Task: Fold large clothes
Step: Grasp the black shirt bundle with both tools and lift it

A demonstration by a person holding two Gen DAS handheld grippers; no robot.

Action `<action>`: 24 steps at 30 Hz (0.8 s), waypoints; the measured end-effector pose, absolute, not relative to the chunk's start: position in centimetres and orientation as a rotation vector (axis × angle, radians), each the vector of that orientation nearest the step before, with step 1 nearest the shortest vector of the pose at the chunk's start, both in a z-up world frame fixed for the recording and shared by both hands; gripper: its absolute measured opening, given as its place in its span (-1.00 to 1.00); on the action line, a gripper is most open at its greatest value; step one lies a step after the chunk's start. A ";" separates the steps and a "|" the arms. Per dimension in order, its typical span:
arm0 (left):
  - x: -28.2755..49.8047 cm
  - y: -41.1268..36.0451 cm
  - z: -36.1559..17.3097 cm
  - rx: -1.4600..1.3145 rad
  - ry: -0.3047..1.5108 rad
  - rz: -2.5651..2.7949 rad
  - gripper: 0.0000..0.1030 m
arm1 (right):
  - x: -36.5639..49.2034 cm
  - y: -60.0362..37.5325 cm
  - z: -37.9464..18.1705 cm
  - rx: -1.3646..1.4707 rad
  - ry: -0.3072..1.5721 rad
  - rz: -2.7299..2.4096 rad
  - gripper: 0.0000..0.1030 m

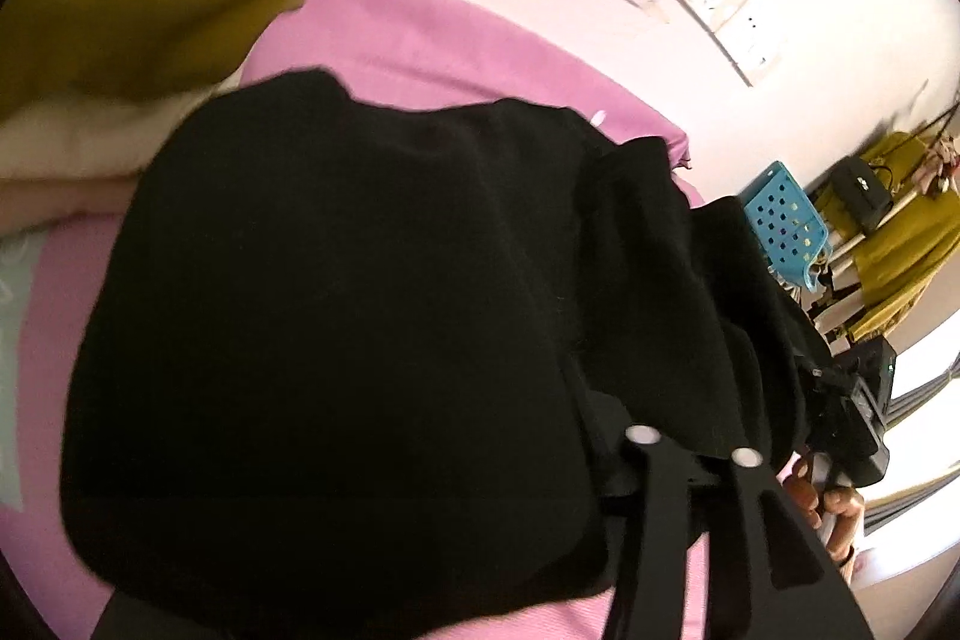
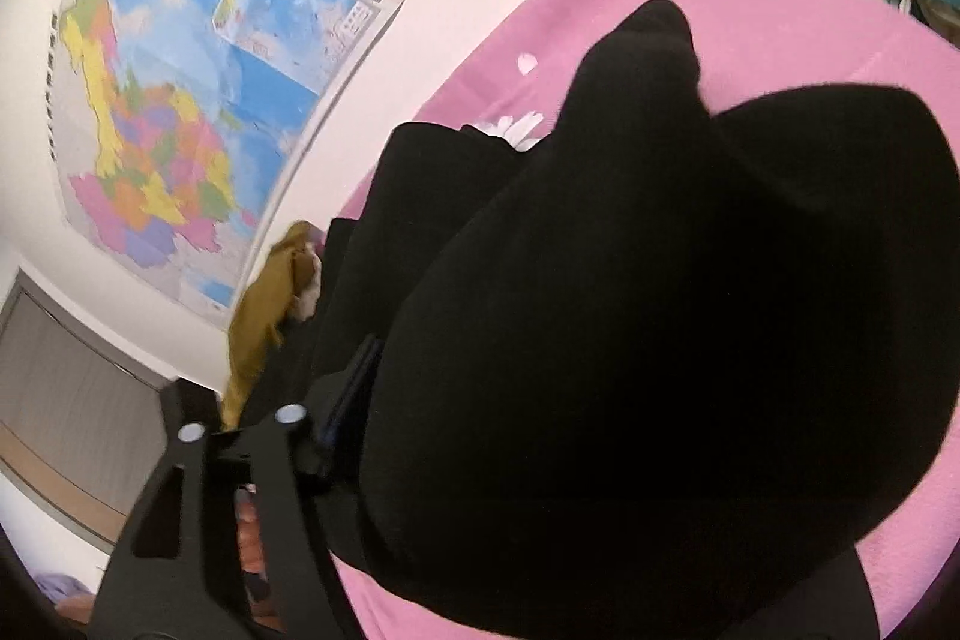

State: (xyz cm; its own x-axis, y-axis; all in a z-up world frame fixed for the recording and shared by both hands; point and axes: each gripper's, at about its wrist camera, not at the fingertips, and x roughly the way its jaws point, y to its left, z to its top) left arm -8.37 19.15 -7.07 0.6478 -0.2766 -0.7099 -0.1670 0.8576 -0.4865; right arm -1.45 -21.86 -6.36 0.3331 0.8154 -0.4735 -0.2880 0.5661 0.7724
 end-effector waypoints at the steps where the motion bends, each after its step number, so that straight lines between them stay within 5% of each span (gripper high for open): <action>1: -8.4 19.1 -7.1 -0.550 0.869 -0.069 0.08 | -1.5 -21.6 -6.3 0.630 0.975 0.794 0.48; 5: -7.8 18.6 -7.0 -0.520 0.868 -0.068 0.21 | -0.9 -19.4 -6.0 0.584 0.971 0.800 0.58; 9: -7.4 18.2 -6.8 -0.476 0.873 -0.028 0.05 | -1.3 -18.9 -6.2 0.542 0.970 0.791 -0.26; 12: -7.3 17.7 -6.4 -0.459 0.871 -0.012 -0.09 | -1.5 -19.3 -5.8 0.549 0.958 0.811 -0.42; 24: -8.1 17.0 -2.8 -0.378 0.816 -0.017 -0.23 | -2.6 -19.6 -0.9 0.556 0.863 0.901 -0.55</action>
State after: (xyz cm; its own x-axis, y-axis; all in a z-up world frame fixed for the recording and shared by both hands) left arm -8.09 17.01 -2.77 0.6891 -0.1593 -0.7070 -0.1291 0.9330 -0.3360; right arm -2.57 -19.58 -0.93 0.3356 0.8506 -0.4048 -0.4405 0.5215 0.7307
